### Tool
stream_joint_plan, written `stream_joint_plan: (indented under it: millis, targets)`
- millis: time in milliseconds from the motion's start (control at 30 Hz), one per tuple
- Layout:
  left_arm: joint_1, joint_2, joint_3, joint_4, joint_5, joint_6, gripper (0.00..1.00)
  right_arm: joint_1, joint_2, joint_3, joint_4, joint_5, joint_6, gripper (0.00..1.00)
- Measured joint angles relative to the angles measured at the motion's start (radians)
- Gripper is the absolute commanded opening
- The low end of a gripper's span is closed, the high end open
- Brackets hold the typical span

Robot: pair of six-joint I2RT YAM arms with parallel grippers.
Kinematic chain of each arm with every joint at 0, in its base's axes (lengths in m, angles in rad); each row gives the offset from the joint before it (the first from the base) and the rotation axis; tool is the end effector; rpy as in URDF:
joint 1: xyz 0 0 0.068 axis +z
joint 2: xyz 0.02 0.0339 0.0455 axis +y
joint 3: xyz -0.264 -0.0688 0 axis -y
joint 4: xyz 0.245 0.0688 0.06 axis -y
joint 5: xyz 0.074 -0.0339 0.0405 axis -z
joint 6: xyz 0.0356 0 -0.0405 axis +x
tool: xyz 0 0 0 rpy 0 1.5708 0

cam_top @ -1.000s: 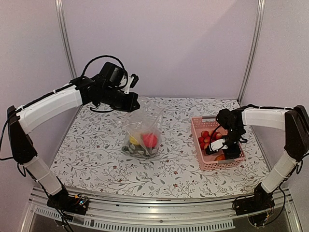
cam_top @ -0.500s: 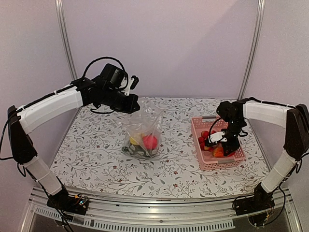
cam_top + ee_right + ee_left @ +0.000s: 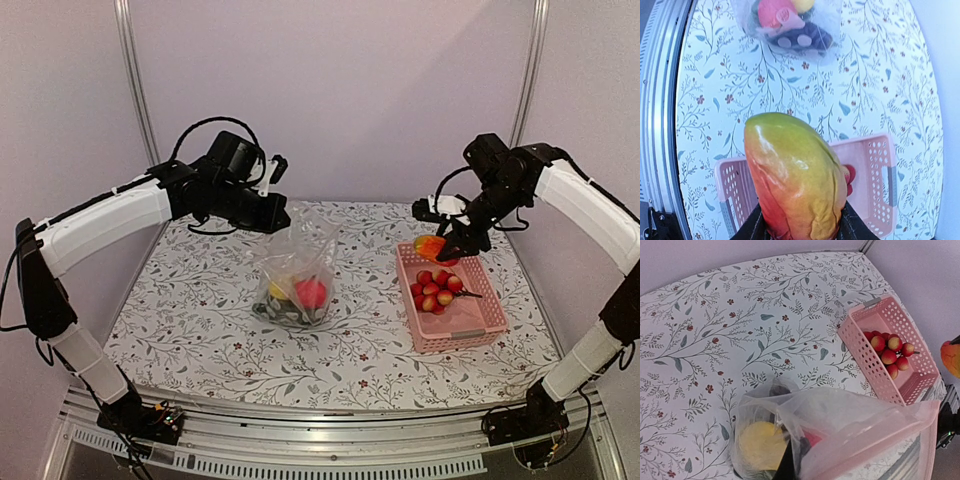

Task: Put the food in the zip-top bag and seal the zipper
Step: Pick up the fake fruit from the bin, then place the fake fruit in the zipper food storage bag.

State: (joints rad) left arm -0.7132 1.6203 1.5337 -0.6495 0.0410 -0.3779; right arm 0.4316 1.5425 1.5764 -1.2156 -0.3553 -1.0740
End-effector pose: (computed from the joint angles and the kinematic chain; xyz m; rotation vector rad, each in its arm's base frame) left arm 0.2740 -0.2389 0.3422 0.4190 2.3457 -0.5900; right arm 0.2638 0.1351 0.3463 -1.8798 1.8694 0.2865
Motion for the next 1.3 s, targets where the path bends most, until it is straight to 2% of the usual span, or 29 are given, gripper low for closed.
stream_joint_plan:
  millis: [233,500,767,933,1033,1200,1300]
  targets:
    - [0.000,-0.002,-0.003,0.002,0.000,-0.001,0.00,0.101,-0.003,0.069,0.126,-0.151,0.108,0.33]
    - [0.000,-0.009,-0.005,0.002,0.004,-0.009,0.00,0.199,-0.036,0.095,0.396,-0.347,0.312,0.36]
    - [0.000,-0.012,-0.006,0.002,0.013,-0.013,0.00,0.308,0.021,0.122,0.657,-0.391,0.499,0.38]
    - [0.000,-0.027,-0.011,0.002,0.018,-0.016,0.00,0.329,0.102,0.122,0.776,-0.388,0.610,0.39]
    - [0.000,-0.042,-0.017,0.004,0.020,-0.017,0.00,0.334,0.133,0.122,0.828,-0.387,0.659,0.46]
    - [0.000,-0.063,-0.029,0.006,0.020,-0.018,0.00,0.351,0.168,0.122,0.887,-0.365,0.697,0.65]
    - [0.000,-0.068,-0.029,0.006,0.019,-0.018,0.00,0.367,0.181,0.121,0.899,-0.344,0.706,0.69]
